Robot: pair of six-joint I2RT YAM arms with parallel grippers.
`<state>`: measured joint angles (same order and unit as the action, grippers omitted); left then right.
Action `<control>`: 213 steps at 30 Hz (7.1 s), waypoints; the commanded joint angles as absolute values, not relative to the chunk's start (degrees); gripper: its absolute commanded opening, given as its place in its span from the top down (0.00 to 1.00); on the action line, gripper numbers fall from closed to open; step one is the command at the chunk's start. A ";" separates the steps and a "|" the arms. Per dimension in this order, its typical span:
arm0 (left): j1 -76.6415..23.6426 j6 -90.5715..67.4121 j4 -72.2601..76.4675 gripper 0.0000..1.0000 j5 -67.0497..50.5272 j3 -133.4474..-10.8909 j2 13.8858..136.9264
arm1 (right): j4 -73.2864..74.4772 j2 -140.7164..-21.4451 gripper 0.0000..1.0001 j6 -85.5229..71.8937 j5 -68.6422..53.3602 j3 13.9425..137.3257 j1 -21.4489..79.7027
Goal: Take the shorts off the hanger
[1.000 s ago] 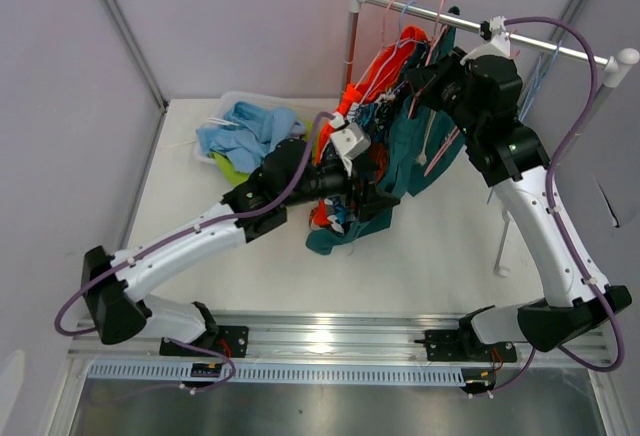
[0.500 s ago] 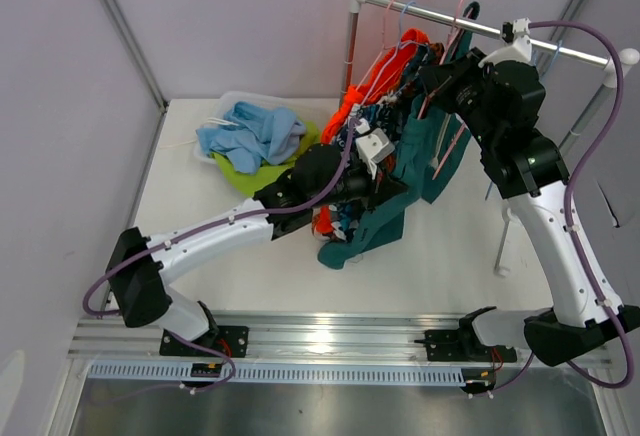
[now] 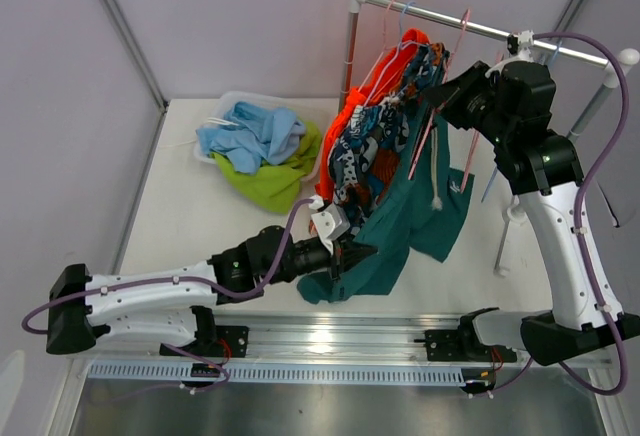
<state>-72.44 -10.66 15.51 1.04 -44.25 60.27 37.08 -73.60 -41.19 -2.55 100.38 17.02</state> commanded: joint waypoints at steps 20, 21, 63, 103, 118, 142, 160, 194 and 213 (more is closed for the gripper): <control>-67.34 -11.15 1.43 1.00 18.10 -81.12 87.78 | 30.93 -67.51 1.00 -44.30 -5.36 102.66 13.44; -64.98 -11.86 -2.07 1.00 18.71 -84.26 90.24 | 31.46 -66.72 1.00 -44.21 -5.19 102.74 14.06; -49.69 -0.36 -36.64 1.00 26.82 -116.87 75.11 | 27.33 -74.27 1.00 -40.61 -5.53 92.11 5.54; -15.56 -12.48 -39.89 0.05 -5.11 -129.73 123.85 | 11.07 -68.81 0.01 -31.03 -14.17 97.29 24.77; -16.35 -11.60 -27.35 0.01 -2.54 -83.28 72.73 | 13.37 -83.49 0.21 -28.04 -0.09 100.29 26.19; -17.84 -11.07 -16.35 0.01 -5.62 -62.40 58.80 | 10.81 -92.20 1.00 -31.55 5.89 101.25 27.07; -28.47 -10.81 -5.45 0.01 -28.92 -66.69 53.78 | 15.82 -79.02 1.00 -32.17 10.02 100.90 28.48; -47.46 -10.46 17.67 0.63 -17.49 -68.03 77.34 | 20.21 -67.59 1.00 -38.76 10.81 98.35 29.71; -60.27 -14.59 25.13 1.00 -10.55 -36.94 56.61 | 22.23 -75.49 1.00 -37.00 8.18 109.41 24.44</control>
